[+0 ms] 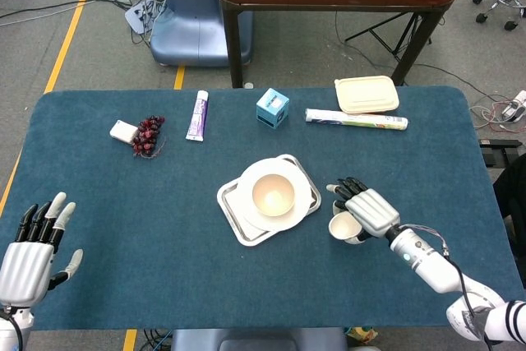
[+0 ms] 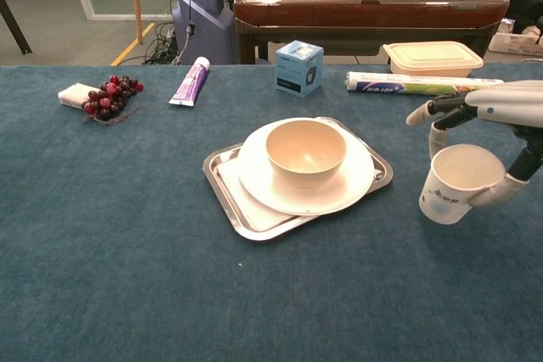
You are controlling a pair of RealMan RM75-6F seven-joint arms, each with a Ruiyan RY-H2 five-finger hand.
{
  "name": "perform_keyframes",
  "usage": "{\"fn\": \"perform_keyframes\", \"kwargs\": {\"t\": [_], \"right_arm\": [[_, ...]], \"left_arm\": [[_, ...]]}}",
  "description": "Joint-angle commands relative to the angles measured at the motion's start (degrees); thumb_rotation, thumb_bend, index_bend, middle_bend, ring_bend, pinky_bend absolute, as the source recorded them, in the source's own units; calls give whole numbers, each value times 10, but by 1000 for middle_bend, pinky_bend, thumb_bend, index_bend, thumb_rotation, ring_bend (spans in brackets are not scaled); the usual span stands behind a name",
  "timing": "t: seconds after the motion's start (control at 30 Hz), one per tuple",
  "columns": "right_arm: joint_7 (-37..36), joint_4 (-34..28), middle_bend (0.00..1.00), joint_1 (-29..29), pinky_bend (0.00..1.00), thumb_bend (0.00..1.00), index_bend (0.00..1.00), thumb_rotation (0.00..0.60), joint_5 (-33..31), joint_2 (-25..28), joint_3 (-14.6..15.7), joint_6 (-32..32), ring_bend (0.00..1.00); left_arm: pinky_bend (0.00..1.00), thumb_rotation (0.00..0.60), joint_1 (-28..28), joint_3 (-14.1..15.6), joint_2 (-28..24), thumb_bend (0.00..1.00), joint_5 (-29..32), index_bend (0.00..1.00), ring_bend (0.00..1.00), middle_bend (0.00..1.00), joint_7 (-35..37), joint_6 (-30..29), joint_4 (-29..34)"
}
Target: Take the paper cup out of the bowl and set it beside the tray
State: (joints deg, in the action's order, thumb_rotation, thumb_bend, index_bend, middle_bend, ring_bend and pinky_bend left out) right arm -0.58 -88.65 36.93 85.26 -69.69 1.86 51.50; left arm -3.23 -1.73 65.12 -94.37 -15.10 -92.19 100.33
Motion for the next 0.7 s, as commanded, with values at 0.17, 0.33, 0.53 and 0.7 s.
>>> {"fn": "perform_keyframes", "kwargs": {"t": [0.17, 0.33, 0.53, 0.7], "right_arm": [[-17, 35, 125, 9, 0, 195, 444, 600, 3, -31, -4, -19, 0], [-24, 55, 123, 12, 0, 195, 444, 600, 3, -45, -5, -27, 0], [-38, 58, 92, 18, 0, 193, 339, 600, 8, -45, -6, -34, 0], [-37, 39, 60, 21, 0, 170, 163, 600, 13, -24, -9, -31, 0]], "left_arm": [[0, 600, 0, -1, -2, 335, 2, 0, 0, 0, 4, 0, 0], [0, 600, 1, -2, -3, 336, 3, 0, 0, 0, 7, 1, 0], [0, 600, 0, -2, -2, 335, 4, 0, 0, 0, 5, 2, -1], [0, 600, 0, -3, -2, 336, 7, 0, 0, 0, 5, 3, -2]]}}
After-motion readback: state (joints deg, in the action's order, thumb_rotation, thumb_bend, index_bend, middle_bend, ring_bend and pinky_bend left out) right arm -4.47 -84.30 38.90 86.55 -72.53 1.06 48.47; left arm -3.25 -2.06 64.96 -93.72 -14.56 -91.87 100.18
